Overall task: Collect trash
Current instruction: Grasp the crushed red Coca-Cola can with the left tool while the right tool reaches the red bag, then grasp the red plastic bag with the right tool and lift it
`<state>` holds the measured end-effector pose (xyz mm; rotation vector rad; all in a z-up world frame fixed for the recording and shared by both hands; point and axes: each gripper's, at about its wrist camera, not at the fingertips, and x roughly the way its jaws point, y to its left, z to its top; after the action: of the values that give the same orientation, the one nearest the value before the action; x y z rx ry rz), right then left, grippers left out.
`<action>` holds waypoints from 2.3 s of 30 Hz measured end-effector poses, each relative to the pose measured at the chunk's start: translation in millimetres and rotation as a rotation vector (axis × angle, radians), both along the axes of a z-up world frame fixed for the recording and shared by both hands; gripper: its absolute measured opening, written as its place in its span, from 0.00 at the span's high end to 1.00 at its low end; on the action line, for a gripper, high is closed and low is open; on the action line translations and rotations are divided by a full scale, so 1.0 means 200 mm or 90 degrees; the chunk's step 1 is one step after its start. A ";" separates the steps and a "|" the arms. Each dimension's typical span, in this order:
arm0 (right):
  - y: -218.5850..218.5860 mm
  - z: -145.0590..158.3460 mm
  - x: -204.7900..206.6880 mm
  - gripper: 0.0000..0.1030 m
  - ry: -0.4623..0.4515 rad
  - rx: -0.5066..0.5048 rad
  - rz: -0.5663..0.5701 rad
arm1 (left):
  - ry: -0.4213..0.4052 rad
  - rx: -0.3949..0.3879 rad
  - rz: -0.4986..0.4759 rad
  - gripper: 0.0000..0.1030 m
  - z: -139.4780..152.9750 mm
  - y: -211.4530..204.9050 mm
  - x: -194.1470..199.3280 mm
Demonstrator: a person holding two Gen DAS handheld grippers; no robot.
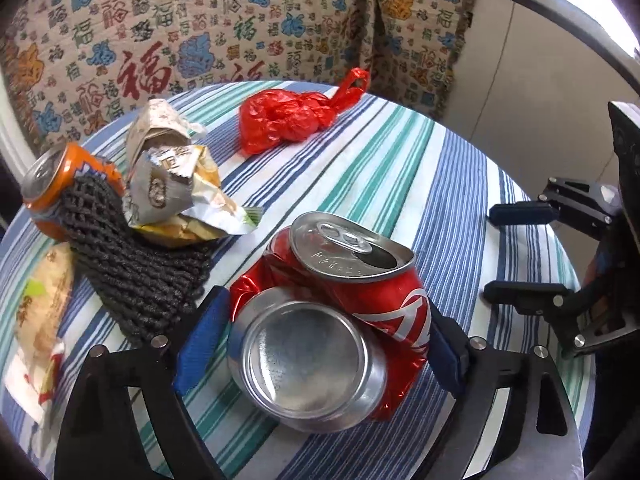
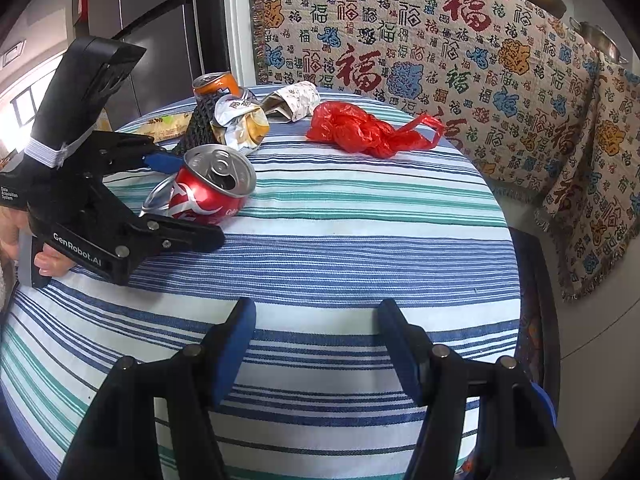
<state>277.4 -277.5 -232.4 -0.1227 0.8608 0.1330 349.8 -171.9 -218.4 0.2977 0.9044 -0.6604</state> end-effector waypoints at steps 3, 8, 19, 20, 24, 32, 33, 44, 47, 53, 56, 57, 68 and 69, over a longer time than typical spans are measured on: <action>0.00 0.00 0.00 0.37 0.004 0.001 -0.001 | -0.005 0.004 0.065 0.13 0.00 0.05 -0.07; 0.00 0.00 0.01 0.37 0.014 0.001 -0.006 | -0.016 0.029 0.215 0.13 -0.01 0.23 -0.25; -0.12 0.01 0.39 0.26 0.036 0.005 -0.081 | -0.017 0.029 0.460 0.11 -0.01 0.75 -0.24; -0.13 0.01 0.44 0.17 0.041 0.005 -0.080 | -0.016 0.028 0.464 0.10 -0.01 0.77 -0.23; -0.18 -0.01 0.67 0.09 0.058 0.000 -0.060 | -0.008 0.037 0.471 0.02 -0.03 0.78 -0.18; -0.13 -0.01 0.95 0.12 0.046 -0.038 -0.005 | -0.006 0.037 0.478 0.00 -0.03 0.77 -0.15; -0.12 -0.01 0.96 0.31 0.044 -0.030 0.006 | -0.006 0.037 0.478 0.00 -0.03 0.77 -0.15; 0.14 -0.05 0.59 0.74 0.030 -0.013 0.032 | -0.006 0.038 0.479 0.00 -0.02 0.77 -0.15; 0.08 -0.03 0.60 0.27 0.026 0.044 -0.036 | -0.006 0.038 0.480 0.00 -0.02 0.77 -0.15; 0.07 0.04 0.85 0.27 0.008 0.109 -0.156 | -0.006 0.037 0.480 0.00 -0.02 0.78 -0.15; 0.12 0.03 0.99 0.27 0.011 0.096 -0.189 | -0.006 0.037 0.481 0.00 -0.02 0.77 -0.15; 0.14 0.02 1.02 0.28 0.015 0.090 -0.194 | -0.006 0.037 0.481 0.00 -0.02 0.78 -0.15; 0.11 0.01 0.71 0.63 0.066 0.061 -0.013 | -0.006 0.037 0.482 0.00 -0.02 0.78 -0.15; 0.12 0.02 0.62 0.63 0.077 0.058 0.027 | -0.006 0.037 0.482 0.00 -0.02 0.78 -0.15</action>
<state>401.4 -252.9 -228.3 -0.0471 0.9710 0.2205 320.5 -16.8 -223.2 -0.0040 0.9431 0.0661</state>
